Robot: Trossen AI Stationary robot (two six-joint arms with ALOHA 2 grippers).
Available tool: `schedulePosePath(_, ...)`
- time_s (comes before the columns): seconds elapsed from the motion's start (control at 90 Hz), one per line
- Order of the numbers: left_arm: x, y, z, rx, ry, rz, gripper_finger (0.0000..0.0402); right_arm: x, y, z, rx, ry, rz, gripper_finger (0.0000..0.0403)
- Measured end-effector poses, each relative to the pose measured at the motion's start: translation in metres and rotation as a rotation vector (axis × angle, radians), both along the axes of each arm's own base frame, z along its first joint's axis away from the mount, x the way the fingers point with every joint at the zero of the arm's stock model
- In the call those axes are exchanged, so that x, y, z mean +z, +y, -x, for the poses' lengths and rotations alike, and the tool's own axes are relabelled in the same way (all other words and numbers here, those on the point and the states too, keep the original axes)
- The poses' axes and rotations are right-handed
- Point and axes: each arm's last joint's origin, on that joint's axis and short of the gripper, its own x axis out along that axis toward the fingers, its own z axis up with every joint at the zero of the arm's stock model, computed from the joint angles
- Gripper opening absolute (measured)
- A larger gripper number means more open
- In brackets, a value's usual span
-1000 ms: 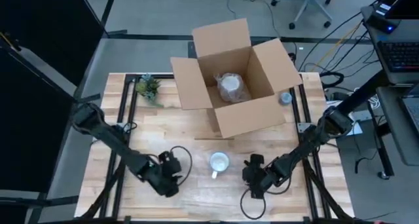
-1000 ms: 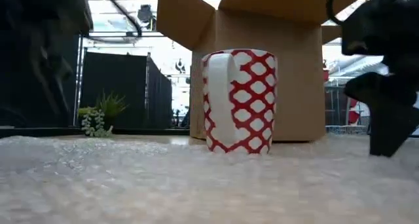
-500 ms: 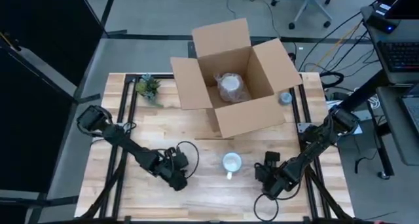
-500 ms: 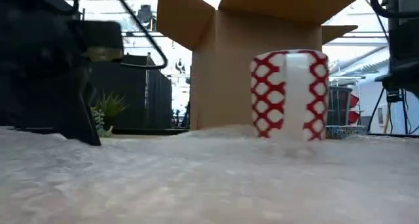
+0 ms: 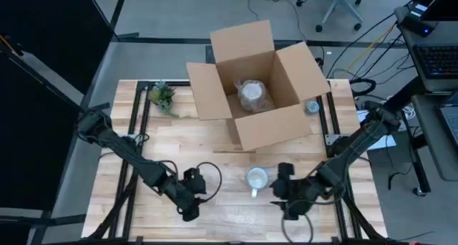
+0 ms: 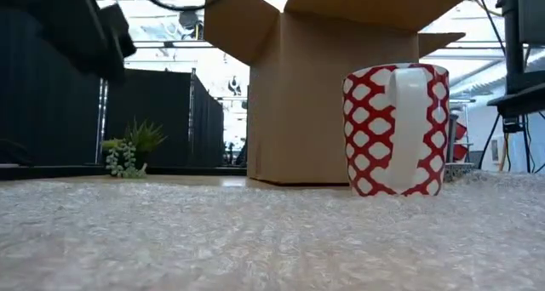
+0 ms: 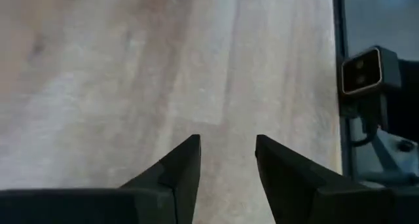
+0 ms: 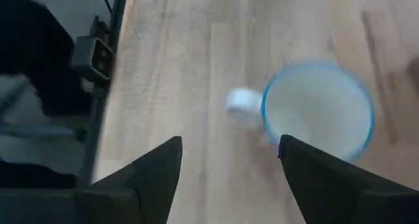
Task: Wrap mug
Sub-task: Wrap the red mug with the bubble wrap
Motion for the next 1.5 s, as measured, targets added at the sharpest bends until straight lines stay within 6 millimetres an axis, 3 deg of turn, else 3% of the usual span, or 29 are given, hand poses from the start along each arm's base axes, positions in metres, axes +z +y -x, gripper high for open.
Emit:
schedulePosePath(0.1,0.006,0.002,0.002,-0.01,-0.018,-0.004,0.0134,-0.003,-0.008,-0.021,0.026,0.081,0.045,0.0242)
schedulePosePath(0.356,0.006,0.004,0.005,-0.007,0.002,-0.034,0.0134,-0.045,-0.009,-0.059,0.059,0.368,0.138,0.0228)
schedulePosePath(0.489,0.006,0.005,0.005,-0.008,-0.01,-0.056,0.0134,-0.068,-0.01,-0.068,0.075,0.446,0.185,0.0187)
schedulePosePath(0.611,0.007,0.005,0.004,0.009,-0.029,-0.071,0.0134,-0.079,-0.011,-0.072,0.09,0.479,0.208,0.0125)
schedulePosePath(0.767,0.007,0.006,0.003,0.029,-0.045,-0.091,0.0134,-0.066,-0.013,-0.069,0.116,0.512,0.237,0.0017)
schedulePosePath(0.867,0.007,0.006,0.003,0.038,-0.052,-0.101,0.0134,-0.044,-0.011,-0.072,0.12,0.489,0.234,0.0013)
schedulePosePath(1.033,0.007,0.006,0.003,0.035,-0.053,-0.109,0.0134,-0.015,0.004,-0.093,0.162,0.275,0.112,0.0005)
schedulePosePath(1.278,0.007,0.006,0.003,0.035,-0.051,-0.111,0.0134,-0.043,0.006,-0.106,0.065,0.334,0.063,0.0004)
schedulePosePath(1.5,0.007,0.006,0.003,0.035,-0.05,-0.111,0.0134,-0.053,0.012,-0.113,0.102,0.327,0.033,0.0006)
